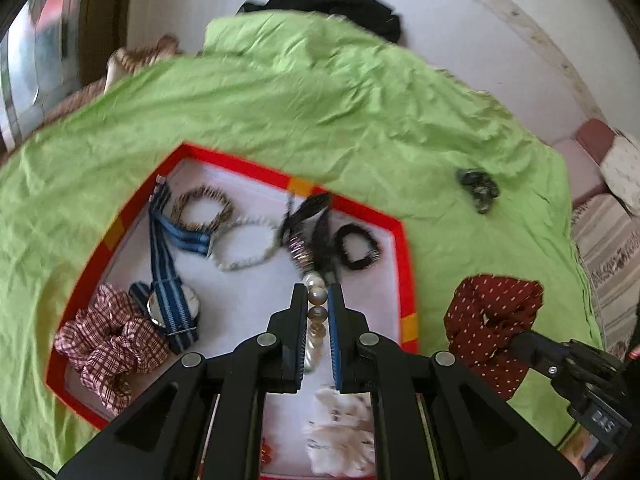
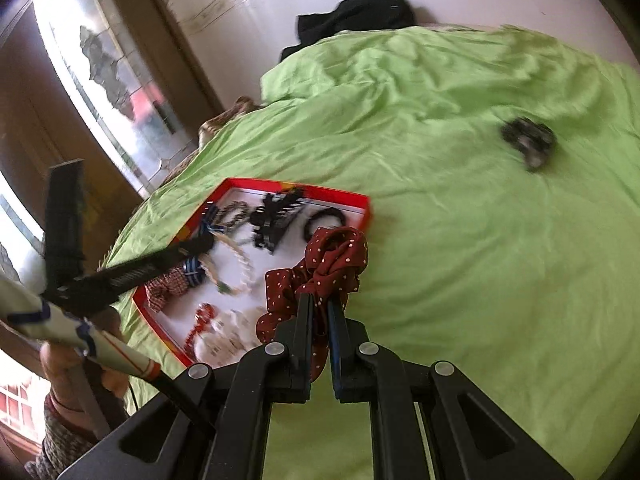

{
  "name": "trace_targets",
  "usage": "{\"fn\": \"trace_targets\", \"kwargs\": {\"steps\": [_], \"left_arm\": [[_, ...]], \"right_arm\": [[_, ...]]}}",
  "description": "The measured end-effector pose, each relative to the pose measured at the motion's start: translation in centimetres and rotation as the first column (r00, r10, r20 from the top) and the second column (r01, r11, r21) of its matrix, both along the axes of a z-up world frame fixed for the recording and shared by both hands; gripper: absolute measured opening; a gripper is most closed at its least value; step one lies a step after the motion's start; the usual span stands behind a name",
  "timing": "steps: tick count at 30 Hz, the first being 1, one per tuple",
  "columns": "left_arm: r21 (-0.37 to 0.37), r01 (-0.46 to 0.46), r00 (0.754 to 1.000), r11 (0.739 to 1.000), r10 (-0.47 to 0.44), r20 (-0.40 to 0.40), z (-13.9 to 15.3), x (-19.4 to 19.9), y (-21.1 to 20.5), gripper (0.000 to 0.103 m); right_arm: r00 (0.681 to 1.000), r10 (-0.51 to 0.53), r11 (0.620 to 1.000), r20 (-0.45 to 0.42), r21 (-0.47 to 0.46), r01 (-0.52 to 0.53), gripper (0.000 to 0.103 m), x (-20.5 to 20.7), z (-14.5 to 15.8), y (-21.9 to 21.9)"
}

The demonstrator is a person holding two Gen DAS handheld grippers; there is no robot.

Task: Organize jewelry
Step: 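Carry the pearl bracelet and red scrunchie into the tray and open both tools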

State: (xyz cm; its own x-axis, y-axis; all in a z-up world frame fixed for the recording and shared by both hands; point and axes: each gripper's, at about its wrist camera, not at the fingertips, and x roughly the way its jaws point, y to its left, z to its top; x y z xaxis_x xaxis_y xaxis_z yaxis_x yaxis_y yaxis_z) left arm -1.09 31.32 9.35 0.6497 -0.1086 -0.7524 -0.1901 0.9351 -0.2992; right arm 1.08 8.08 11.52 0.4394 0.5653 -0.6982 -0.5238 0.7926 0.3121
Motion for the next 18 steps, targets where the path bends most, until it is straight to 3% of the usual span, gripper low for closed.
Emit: {"fn": "trace_targets", "kwargs": {"steps": [5,12,18], "left_arm": [[0.069,-0.069,0.995,0.995,0.074,-0.061,-2.0,0.9,1.5,0.009],[0.104,-0.13,0.983,0.986,0.142,-0.114,-3.4,1.4,2.7,0.009],[0.092,-0.16,0.982,0.983,0.168,-0.082,-2.6,0.7,2.8,0.01]], "right_arm": [[0.999,0.013,0.999,-0.041,-0.032,-0.015,0.008,1.8,-1.5,3.7],[0.993,0.001,0.995,-0.116,-0.097,-0.012,0.008,4.3,-4.8,7.1],[0.991,-0.012,0.989,-0.133,-0.145,-0.008,0.009,5.0,-6.6,8.1]]}}
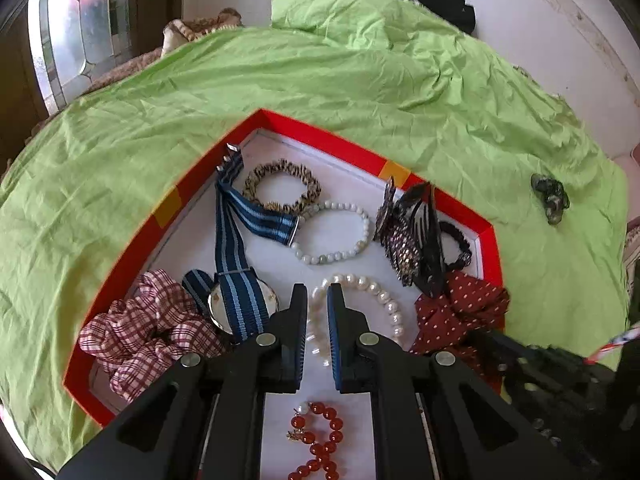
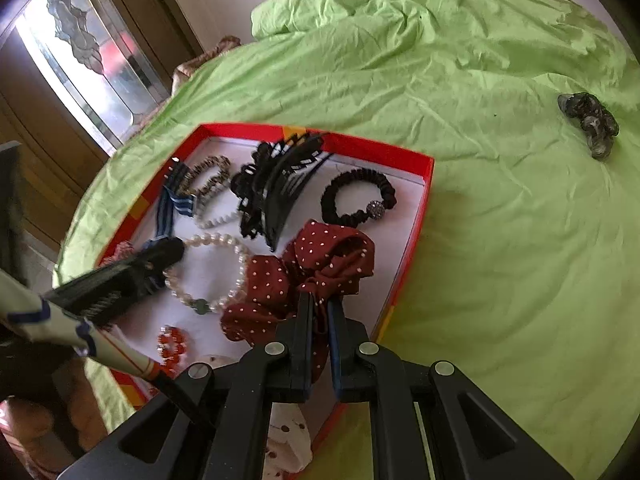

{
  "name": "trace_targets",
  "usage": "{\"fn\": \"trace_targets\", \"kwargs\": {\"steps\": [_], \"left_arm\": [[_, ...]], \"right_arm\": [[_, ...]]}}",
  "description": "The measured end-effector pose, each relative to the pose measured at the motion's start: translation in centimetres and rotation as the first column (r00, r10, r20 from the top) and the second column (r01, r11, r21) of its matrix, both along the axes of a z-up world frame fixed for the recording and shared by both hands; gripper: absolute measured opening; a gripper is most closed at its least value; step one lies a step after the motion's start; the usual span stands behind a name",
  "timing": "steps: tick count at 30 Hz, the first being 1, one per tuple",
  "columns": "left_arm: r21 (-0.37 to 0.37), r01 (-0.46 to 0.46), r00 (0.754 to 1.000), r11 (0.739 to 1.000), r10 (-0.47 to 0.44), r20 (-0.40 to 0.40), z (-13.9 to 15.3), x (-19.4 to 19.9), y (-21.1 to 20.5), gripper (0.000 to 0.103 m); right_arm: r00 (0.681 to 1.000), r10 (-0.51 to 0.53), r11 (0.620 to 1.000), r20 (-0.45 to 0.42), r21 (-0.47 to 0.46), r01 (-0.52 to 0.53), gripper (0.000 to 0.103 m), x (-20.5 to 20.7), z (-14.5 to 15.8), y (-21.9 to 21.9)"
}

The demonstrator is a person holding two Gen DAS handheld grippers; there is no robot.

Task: Organize jewelry
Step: 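Carry the pearl bracelet and red scrunchie into the tray and open both tools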

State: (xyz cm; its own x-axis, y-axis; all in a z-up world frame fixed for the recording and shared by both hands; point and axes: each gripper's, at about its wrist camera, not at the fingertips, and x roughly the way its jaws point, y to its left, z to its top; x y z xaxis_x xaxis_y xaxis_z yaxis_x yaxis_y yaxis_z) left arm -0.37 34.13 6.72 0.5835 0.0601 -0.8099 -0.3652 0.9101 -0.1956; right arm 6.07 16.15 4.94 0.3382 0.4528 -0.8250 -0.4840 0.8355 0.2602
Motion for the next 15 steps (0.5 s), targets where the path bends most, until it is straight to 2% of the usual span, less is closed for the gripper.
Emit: {"fn": "trace_targets", "kwargs": {"steps": [3,5,7,11,15], "left_arm": [[0.027,-0.003,0.999,1.0,0.002,0.035,0.9,-0.5,-0.4,0.012],[0.04,-0.008,0.998,0.999,0.006,0.061,1.4,-0.8,-0.7,0.027],[0.055,-0.024,0.995,0.998,0.019,0.095,2.0,-1.2,-0.8,0.038],[0.093,-0.047,0.991,0.994,0.035,0.132,2.9,-1.7,-0.9,0.039],[0.09,-0.054,0.99,0.994,0.042,0.136,2.9,-2.0,-0.6,0.04]], "right_arm": [[1.0,-0.008,1.0,0.012,0.003,0.008,0.01,0.0,0.1,-0.1],[1.0,-0.007,1.0,0.025,0.009,0.007,0.014,-0.2,0.5,-0.2],[0.999,-0.007,1.0,0.05,0.008,0.007,0.016,-0.5,1.1,-0.4],[0.997,-0.013,1.0,0.075,0.03,0.011,0.032,-1.0,2.2,-1.2],[0.996,-0.029,0.999,0.086,0.044,0.025,0.036,-1.4,2.8,-1.7]]}}
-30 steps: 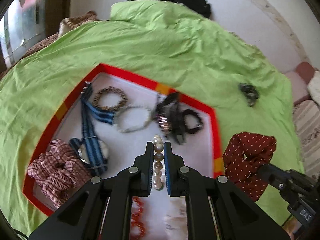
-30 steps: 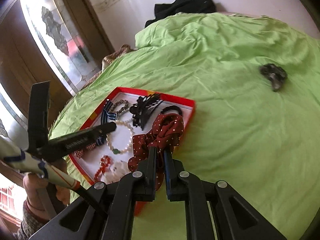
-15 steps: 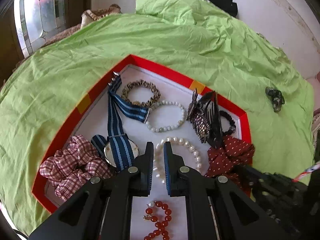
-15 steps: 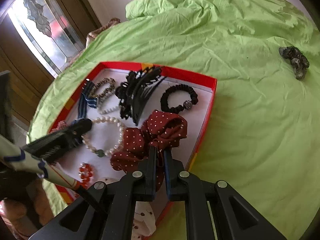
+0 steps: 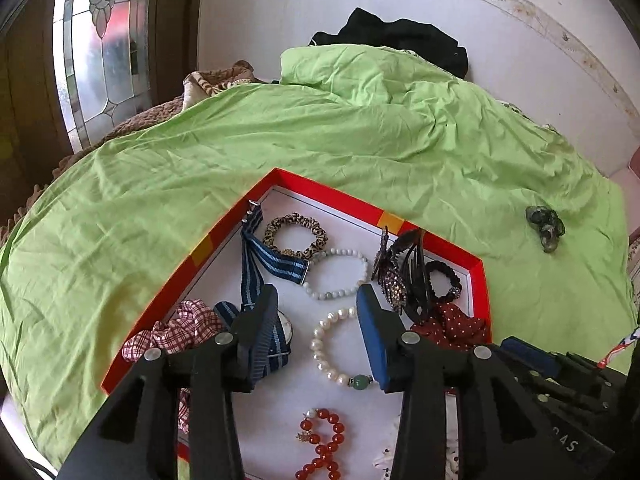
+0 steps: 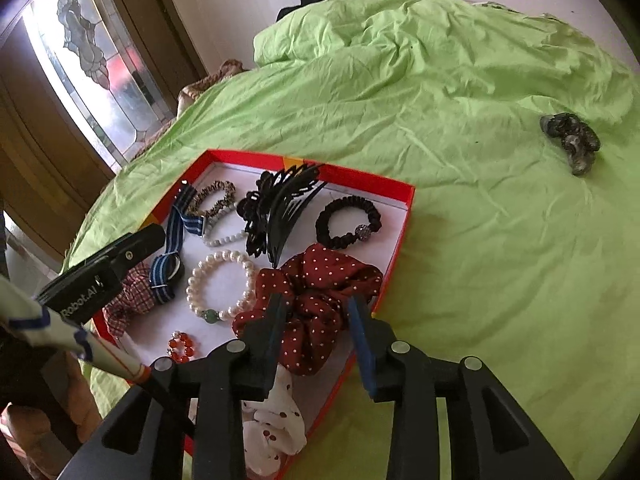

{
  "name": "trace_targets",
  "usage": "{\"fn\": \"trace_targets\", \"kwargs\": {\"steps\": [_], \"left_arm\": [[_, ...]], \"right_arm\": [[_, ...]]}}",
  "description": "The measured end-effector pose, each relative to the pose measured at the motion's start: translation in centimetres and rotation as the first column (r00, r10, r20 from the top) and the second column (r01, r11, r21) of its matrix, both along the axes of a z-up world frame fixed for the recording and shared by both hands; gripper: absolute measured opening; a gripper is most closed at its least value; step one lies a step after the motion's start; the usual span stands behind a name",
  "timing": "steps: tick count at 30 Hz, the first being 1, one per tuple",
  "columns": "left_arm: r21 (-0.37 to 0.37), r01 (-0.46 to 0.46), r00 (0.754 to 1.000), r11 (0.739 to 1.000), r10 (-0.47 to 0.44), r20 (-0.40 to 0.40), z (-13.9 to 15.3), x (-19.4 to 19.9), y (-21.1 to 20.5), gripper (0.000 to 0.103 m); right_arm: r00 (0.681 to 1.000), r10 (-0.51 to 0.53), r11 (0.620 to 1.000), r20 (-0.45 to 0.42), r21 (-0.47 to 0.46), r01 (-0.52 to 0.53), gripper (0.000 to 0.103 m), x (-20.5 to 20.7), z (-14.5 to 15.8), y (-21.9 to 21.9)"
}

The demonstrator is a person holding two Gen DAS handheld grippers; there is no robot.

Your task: Organize jewelry

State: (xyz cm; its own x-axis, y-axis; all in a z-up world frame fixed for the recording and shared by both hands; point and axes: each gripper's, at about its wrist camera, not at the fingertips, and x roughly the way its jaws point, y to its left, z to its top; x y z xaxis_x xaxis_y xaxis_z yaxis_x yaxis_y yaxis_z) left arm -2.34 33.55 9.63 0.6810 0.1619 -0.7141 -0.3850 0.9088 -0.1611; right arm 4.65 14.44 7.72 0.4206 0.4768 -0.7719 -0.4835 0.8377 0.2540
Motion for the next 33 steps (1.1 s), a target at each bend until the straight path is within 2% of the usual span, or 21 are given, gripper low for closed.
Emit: {"fn": "trace_targets", "kwargs": {"steps": [3,5,9,12,14,17,22,24,30,33], "left_arm": [[0.01,-0.014,1.0,1.0,0.014,0.009,0.2,-0.4,0.0,0.04],[0.037,-0.037,0.999,0.999,0.036,0.022,0.5,-0.8,0.0,0.048],[0.132,-0.109,0.992,0.985,0.099,0.079,1.6,-1.6,-0.6,0.059],[0.213,-0.137,0.986,0.967,0.113,0.121,2.3,-2.2,-1.3,0.069],[0.262,-0.149,0.983,0.954,0.114,0.146,2.7,-2.5,-1.8,0.075],[0.313,-0.17,0.977,0.934,0.119,0.174,3.1,-2.9,-2.4,0.085],[0.385,-0.214,0.966,0.898,0.136,0.221,3.8,-3.4,-3.5,0.093],[0.404,-0.228,0.962,0.886,0.14,0.236,4.0,-3.7,-3.9,0.096],[0.421,-0.242,0.954,0.874,0.135,0.268,4.3,-4.7,-4.8,0.1],[0.437,-0.275,0.941,0.856,0.146,0.306,4.7,-5.7,-5.4,0.103]], "right_arm": [[1.0,-0.004,1.0,0.004,0.004,0.004,0.036,-0.2,0.1,0.0],[1.0,-0.003,1.0,0.0,0.0,0.003,0.036,-0.3,0.0,0.2],[1.0,0.02,0.999,-0.021,-0.029,-0.021,0.036,-0.3,-0.9,1.6],[0.997,0.047,0.997,-0.061,-0.062,-0.051,0.035,-0.1,-2.3,2.9],[0.997,0.043,0.998,-0.066,-0.049,-0.046,0.035,-0.1,-2.4,2.8],[0.998,0.027,1.0,-0.057,-0.004,-0.027,0.036,-0.4,-1.5,1.4],[0.999,-0.007,0.999,-0.036,0.054,0.009,0.036,-1.6,0.2,-1.9],[0.999,-0.03,0.996,-0.04,0.08,0.033,0.04,-2.4,0.5,-3.6],[0.994,-0.094,0.991,-0.05,0.086,0.098,0.041,-4.9,-0.3,-7.5],[0.992,-0.118,0.99,-0.033,0.074,0.12,0.042,-6.3,-0.8,-9.0]]}}
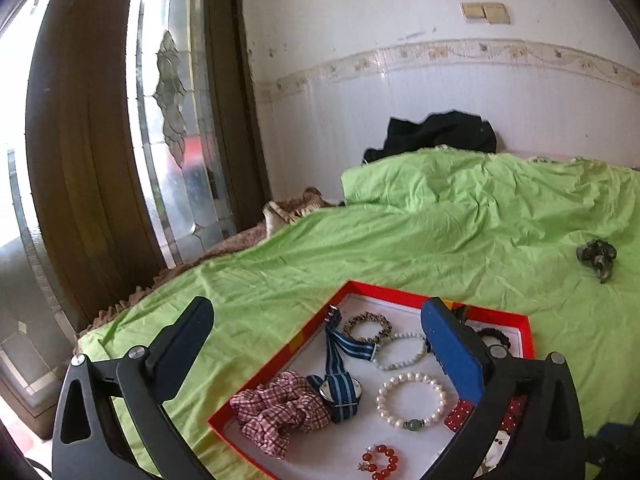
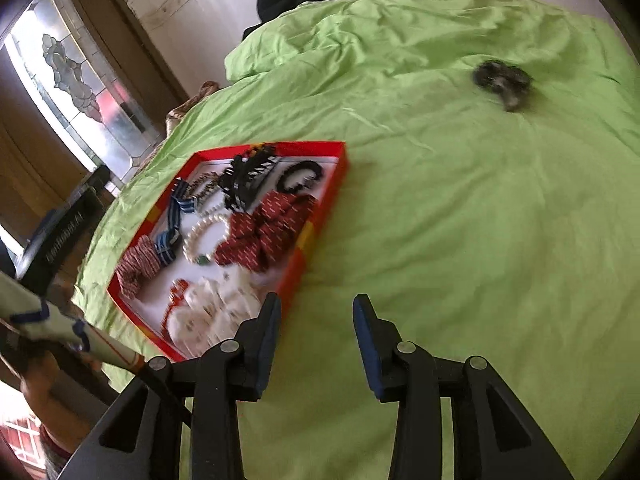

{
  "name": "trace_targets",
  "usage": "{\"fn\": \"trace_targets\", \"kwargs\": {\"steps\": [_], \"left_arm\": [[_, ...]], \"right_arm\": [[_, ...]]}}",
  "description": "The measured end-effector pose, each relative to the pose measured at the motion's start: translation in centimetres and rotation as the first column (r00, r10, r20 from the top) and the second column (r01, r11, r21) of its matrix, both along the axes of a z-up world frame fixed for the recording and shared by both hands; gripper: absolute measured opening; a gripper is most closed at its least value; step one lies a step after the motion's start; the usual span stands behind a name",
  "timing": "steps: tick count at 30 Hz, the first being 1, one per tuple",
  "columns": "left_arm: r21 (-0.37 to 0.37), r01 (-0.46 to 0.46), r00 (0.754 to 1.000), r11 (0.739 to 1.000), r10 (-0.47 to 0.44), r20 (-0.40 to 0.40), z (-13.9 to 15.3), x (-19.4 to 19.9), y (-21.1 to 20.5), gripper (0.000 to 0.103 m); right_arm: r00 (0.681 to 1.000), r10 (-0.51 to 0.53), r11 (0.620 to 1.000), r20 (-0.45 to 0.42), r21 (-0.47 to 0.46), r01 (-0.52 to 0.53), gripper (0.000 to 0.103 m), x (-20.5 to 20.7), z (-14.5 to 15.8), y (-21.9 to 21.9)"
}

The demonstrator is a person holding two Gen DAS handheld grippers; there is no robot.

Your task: Organize jewelry

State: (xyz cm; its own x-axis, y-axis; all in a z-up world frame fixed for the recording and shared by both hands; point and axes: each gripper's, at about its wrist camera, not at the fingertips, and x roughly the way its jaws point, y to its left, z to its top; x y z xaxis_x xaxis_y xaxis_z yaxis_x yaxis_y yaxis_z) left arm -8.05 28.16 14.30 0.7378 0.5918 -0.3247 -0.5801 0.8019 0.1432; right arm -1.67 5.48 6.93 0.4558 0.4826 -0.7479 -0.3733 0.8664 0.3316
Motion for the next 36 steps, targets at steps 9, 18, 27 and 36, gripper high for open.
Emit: {"fn": "trace_targets", "kwargs": {"steps": [9,18,27,36], "left_arm": [[-0.037,-0.059,0.998,0.998,0.06,0.023,1.5,-2.5,-0.9,0.103],[0.057,-0.039,0.997,0.998,0.036,0.066,1.2,-6.1,-6.3,0.103],[0.007,0.119,0.991,0.993,-0.119,0.057,-0.6,-8.7,-10.6,0.103],[-0.082,0.164,0.973,0.983,-0.175,-0.148,-4.4,-5.7,-10.8,0.103]], "right_arm": [[0.997,-0.025,0.998,0.071,-0.055,0.028,0.043,-4.3,-0.9,-3.4],[0.98,-0.045,0.983,0.194,-0.164,0.077,0.059,-6.8,-0.4,-8.2],[0.985,-0.078,0.979,0.154,-0.174,0.105,0.06,-6.3,-2.1,-9.3],[0.988,-0.096,0.97,0.12,-0.21,0.12,0.062,-5.9,-3.7,-9.2]]}}
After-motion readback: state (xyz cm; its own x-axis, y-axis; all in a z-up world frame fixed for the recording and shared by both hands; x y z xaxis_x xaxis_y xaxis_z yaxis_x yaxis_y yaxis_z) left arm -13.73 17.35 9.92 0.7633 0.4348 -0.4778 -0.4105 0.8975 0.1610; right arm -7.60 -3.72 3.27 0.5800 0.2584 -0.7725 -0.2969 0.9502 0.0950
